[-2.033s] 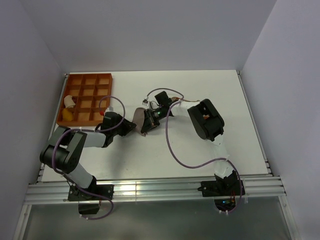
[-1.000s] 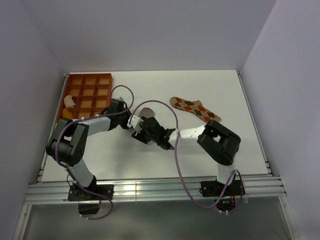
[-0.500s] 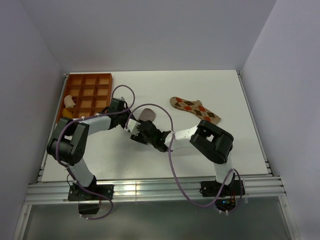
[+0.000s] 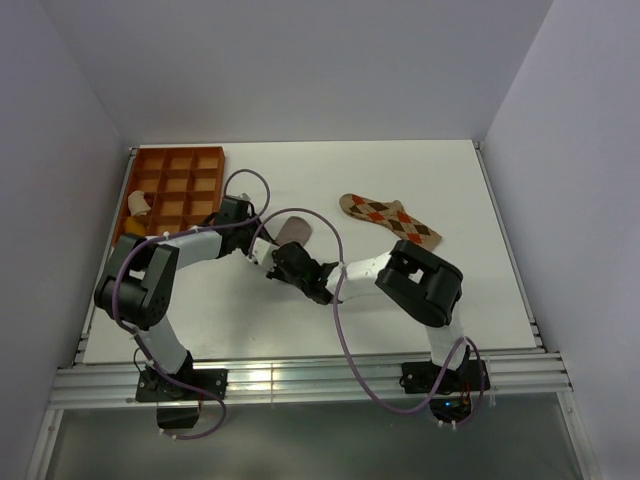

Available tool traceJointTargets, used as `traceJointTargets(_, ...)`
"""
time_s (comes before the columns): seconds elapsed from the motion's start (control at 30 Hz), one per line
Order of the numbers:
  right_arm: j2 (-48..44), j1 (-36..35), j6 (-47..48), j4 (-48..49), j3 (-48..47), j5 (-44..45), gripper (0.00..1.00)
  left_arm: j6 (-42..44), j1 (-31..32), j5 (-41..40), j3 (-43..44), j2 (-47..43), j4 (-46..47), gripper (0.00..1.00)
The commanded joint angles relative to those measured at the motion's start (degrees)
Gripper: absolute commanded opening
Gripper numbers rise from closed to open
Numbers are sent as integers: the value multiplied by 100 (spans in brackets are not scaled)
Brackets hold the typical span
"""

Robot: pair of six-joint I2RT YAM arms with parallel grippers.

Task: Roll the socks
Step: Roll the sock at the center of the board.

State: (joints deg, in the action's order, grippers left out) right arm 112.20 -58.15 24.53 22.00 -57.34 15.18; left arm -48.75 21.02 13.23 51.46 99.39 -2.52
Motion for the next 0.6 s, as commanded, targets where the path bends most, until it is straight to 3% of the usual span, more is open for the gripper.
traceJointTargets(0.0, 135, -12, -194, -371, -216, -366, 0, -20, 61, 180, -57, 45, -161, 18)
traceJointTargets(0.1, 135, 75, -379, -766, -330, -812, 0, -187, 52, 39, -198, -121, 6, 30)
traceJointTargets(0.13, 135, 119, -501, -985, -417, -954, 0, -231, 26, 4, -311, -183, 119, 39)
traceJointTargets(0.2, 92, 286, -651, -1109, -436, -1244, 0, -424, -9, -136, -452, -358, 199, 48)
traceJointTargets(0.23, 83, 356, -782, -1214, -453, -1489, 0, -494, -62, -172, -627, -438, 356, 60)
traceJointTargets(0.33, 56, 620, -967, -1399, -497, -1956, 0, -758, -202, -269, -961, -702, 638, 74)
traceJointTargets(0.4, 47, 760, -1090, -1513, -532, -2185, 0, -925, -290, -347, -1190, -921, 832, 79)
traceJointTargets(0.57, 222, 1025, -1240, -1900, -804, -2939, 0, -1241, -467, -576, -1604, -1465, 1131, 82)
